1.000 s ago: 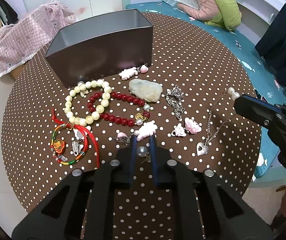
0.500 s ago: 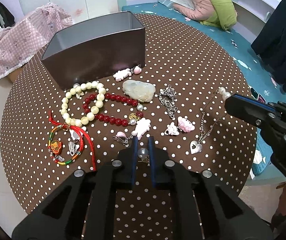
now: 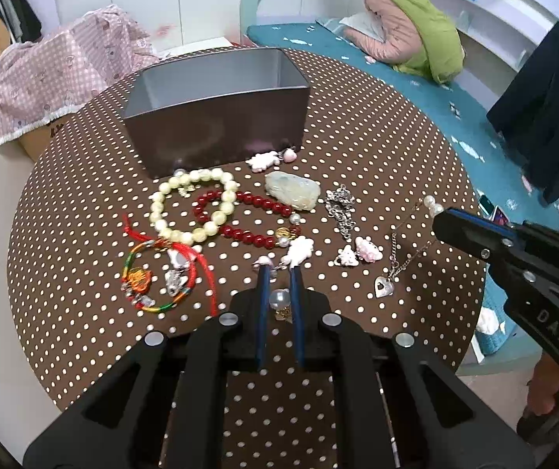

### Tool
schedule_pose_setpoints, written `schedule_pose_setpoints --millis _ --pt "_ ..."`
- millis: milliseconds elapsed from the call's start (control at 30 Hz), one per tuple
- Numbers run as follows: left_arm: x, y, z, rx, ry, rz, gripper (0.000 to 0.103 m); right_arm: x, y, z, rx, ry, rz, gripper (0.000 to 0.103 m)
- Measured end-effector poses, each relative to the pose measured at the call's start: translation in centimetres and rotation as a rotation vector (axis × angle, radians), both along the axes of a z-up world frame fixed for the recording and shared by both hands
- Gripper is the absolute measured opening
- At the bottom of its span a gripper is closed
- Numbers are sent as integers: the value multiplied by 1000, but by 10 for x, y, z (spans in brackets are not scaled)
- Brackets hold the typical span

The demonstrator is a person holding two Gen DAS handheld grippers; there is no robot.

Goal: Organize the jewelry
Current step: 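Carry both earrings over the gray tin box and open both tools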

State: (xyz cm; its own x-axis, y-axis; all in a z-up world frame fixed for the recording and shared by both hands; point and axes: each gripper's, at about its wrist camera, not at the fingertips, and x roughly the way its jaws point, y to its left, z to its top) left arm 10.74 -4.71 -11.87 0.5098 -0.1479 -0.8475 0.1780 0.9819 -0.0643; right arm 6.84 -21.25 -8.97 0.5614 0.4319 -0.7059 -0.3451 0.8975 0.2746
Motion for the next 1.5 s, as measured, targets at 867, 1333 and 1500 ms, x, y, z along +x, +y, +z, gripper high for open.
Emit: schedule_pose_setpoints --millis 867,1333,1500 --pt "34 104 81 -312 -123 98 11 29 38 69 -7 -224 78 6" --pt "104 89 104 -185 -279 90 11 81 64 96 2 -326 130 6" --pt "119 74 90 -138 -291 49 11 102 70 86 8 -294 141 6"
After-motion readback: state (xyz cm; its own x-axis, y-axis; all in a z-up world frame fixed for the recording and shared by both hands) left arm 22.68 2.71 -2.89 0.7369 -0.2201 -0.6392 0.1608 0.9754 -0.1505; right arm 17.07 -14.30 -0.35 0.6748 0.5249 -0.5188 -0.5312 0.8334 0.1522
